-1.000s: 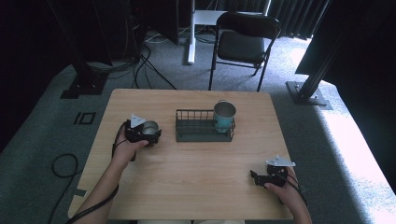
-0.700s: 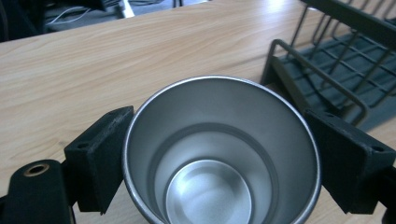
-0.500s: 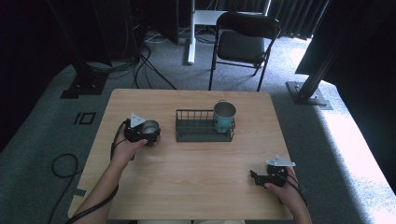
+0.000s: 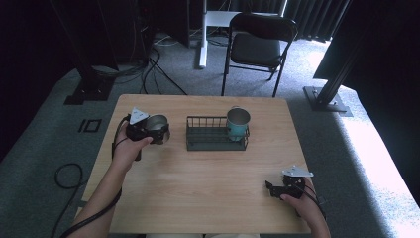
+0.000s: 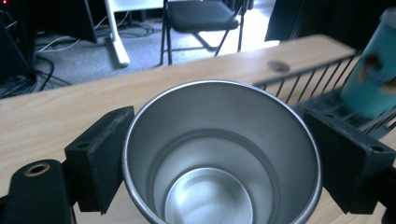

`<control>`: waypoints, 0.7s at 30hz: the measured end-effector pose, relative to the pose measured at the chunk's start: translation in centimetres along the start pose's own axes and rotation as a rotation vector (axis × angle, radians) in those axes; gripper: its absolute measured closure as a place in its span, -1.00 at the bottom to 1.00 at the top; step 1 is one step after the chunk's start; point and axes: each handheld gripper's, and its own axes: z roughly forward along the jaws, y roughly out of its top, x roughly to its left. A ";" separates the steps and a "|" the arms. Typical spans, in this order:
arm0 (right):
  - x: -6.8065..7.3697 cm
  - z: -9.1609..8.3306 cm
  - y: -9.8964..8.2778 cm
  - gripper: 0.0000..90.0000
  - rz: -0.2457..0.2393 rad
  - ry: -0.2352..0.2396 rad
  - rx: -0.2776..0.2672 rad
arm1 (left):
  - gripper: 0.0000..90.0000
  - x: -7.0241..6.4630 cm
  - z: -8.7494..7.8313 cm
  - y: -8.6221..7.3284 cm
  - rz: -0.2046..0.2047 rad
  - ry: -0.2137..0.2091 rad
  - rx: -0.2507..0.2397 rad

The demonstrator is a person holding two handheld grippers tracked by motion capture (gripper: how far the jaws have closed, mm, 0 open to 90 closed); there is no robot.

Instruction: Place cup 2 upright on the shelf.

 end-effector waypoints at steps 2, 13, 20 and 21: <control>0.0 0.0 0.0 -0.74 0.000 0.000 0.000 | -0.69 -0.2 -0.2 1.0 -0.001 -0.013 -0.015; 0.0 0.0 0.0 -0.74 0.000 0.000 -0.001 | -0.69 -1.8 -0.5 4.2 0.031 -0.047 -0.060; 0.0 0.0 0.0 -0.74 0.000 0.000 -0.001 | -0.69 -3.4 -0.1 5.6 0.061 -0.069 -0.082; 0.0 0.0 0.0 -0.74 0.000 0.000 0.000 | -0.69 -3.7 0.0 5.7 0.066 -0.070 -0.088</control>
